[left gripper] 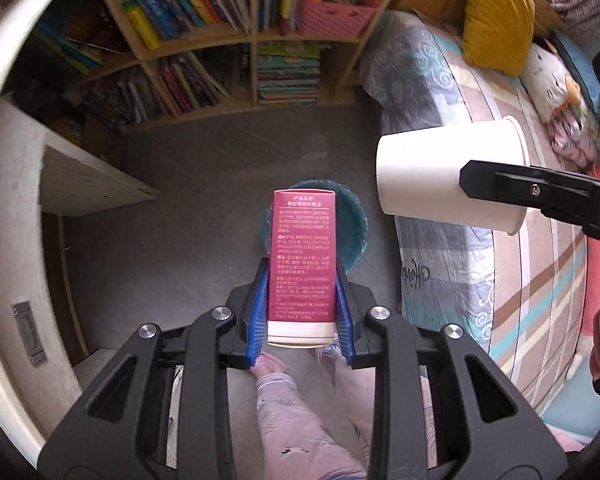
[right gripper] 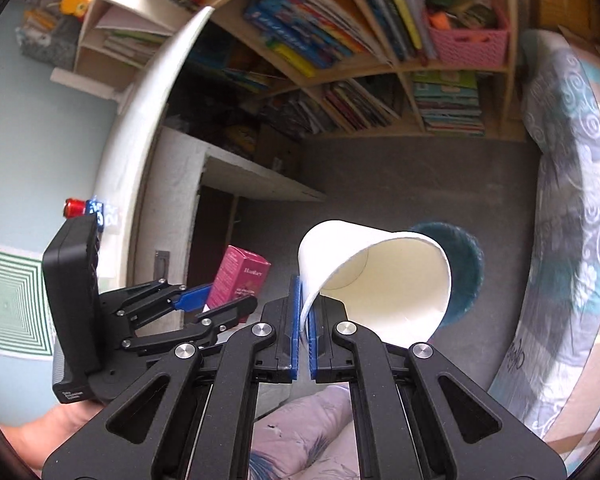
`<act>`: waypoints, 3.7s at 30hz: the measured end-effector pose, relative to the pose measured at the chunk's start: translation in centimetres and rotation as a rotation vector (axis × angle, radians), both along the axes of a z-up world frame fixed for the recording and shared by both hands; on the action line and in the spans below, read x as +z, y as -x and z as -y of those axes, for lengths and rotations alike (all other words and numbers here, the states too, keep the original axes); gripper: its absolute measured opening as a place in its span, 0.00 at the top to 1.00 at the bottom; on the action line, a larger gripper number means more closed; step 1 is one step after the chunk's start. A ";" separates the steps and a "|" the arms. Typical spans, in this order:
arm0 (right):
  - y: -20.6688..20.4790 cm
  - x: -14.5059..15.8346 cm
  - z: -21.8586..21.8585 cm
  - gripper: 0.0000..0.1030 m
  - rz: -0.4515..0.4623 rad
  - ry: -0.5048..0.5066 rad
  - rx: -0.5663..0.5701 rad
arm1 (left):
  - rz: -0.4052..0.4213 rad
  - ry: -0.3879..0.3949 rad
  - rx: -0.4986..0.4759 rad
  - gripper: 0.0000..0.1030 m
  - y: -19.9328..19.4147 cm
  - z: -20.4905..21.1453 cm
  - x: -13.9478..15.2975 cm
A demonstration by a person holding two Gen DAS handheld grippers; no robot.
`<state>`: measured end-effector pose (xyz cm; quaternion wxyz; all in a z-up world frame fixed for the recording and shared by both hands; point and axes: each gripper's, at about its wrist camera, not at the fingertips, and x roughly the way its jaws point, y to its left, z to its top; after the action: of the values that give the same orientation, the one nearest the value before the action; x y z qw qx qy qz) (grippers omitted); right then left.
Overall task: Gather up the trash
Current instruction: 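Carry the pink box and paper cup to the teal bin and release both, then return both open tools to the table objects, then grasp the white printed box with the left tool while the right tool grasps the dark blue box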
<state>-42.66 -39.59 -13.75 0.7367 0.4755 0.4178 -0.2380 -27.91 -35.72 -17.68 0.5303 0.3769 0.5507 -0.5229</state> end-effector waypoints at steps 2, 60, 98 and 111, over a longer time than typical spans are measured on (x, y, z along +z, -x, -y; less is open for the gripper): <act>1.1 -0.8 0.2 0.96 -0.004 -0.013 -0.025 | -0.012 -0.019 -0.024 0.74 0.9 0.7 -0.9; -10.7 5.8 -4.7 0.16 0.109 0.195 0.111 | 0.187 0.184 0.392 0.07 -13.1 -14.6 9.1; -41.6 9.6 -21.5 0.14 0.116 0.307 0.742 | 0.305 0.204 0.759 0.07 -33.3 -31.8 11.3; -48.5 7.3 -20.7 0.14 0.076 0.278 0.882 | 0.282 0.157 0.853 0.07 -37.8 -30.4 9.0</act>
<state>5.84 -18.89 -6.40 0.8390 0.1577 0.5172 0.0619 9.85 -5.35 -8.68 0.7951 0.1426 0.5378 -0.2411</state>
